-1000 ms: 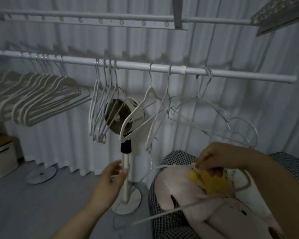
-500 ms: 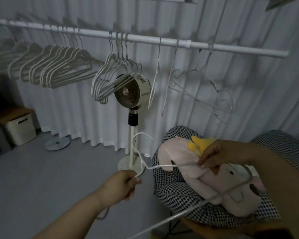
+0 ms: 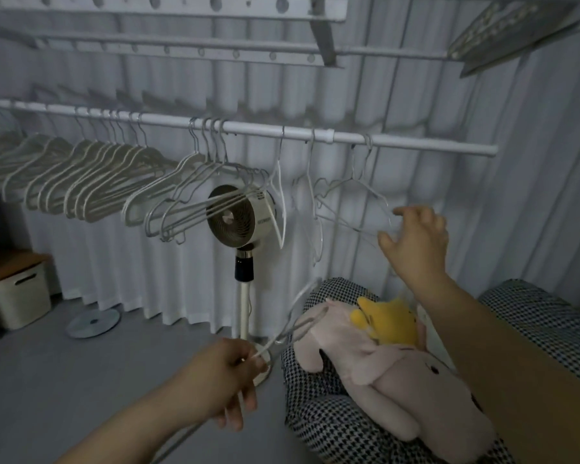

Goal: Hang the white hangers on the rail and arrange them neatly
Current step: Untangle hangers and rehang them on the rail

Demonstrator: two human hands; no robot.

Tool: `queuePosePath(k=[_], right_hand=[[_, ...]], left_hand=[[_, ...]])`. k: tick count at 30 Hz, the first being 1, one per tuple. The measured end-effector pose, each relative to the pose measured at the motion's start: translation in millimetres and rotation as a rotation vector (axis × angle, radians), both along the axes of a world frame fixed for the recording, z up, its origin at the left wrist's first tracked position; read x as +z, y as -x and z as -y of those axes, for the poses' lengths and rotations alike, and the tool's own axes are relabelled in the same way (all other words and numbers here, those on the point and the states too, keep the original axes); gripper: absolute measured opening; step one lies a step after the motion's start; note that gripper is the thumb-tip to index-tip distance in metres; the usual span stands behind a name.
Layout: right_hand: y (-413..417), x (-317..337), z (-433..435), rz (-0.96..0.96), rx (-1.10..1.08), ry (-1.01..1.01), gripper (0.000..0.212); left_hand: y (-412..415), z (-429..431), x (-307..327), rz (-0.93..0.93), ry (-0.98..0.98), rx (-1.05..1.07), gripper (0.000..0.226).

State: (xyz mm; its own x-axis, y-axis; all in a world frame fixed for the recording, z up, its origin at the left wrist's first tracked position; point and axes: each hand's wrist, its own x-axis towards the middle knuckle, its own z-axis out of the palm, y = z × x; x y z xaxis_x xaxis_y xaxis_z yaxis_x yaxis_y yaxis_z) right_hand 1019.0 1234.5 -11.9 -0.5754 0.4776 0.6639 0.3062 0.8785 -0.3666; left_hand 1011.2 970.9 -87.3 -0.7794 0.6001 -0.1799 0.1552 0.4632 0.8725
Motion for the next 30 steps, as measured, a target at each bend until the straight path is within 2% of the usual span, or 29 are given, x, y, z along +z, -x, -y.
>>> queuePosePath(k=[4, 7, 9, 12, 16, 21, 26, 30], right_hand=[[21.4, 20.0, -33.6, 0.212, -0.038, 0.082, 0.058], [36.1, 25.2, -56.7, 0.374, 0.033, 0.230, 0.062], [45.2, 27.7, -67.5, 0.420, 0.083, 0.259, 0.060], [59.3, 30.5, -78.7, 0.441, 0.149, 0.271, 0.055], [76.9, 27.2, -94.6, 0.475, 0.216, 0.282, 0.034], [85.5, 19.3, -123.2, 0.451, 0.238, 0.174, 0.032], [78.9, 15.0, -151.7, 0.379, 0.239, 0.110, 0.029], [74.3, 12.6, -169.0, 0.364, 0.190, 0.072, 0.026]], left_hand=[[-0.3, -37.1, 15.6, -0.030, -0.001, 0.021, 0.021], [5.3, -71.1, 24.1, -0.083, 0.057, 0.012, 0.023], [10.1, -94.4, 29.3, -0.128, 0.079, 0.022, 0.024], [18.1, -127.8, 36.7, -0.211, 0.083, 0.036, 0.025], [32.2, -163.9, 43.2, -0.243, 0.097, 0.074, 0.027], [42.2, -191.4, 45.7, -0.206, 0.165, 0.086, 0.028], [39.1, -210.0, 44.1, -0.382, 0.368, 0.083, 0.033], [35.7, -218.0, 51.7, -0.417, 0.397, 0.056, 0.034]])
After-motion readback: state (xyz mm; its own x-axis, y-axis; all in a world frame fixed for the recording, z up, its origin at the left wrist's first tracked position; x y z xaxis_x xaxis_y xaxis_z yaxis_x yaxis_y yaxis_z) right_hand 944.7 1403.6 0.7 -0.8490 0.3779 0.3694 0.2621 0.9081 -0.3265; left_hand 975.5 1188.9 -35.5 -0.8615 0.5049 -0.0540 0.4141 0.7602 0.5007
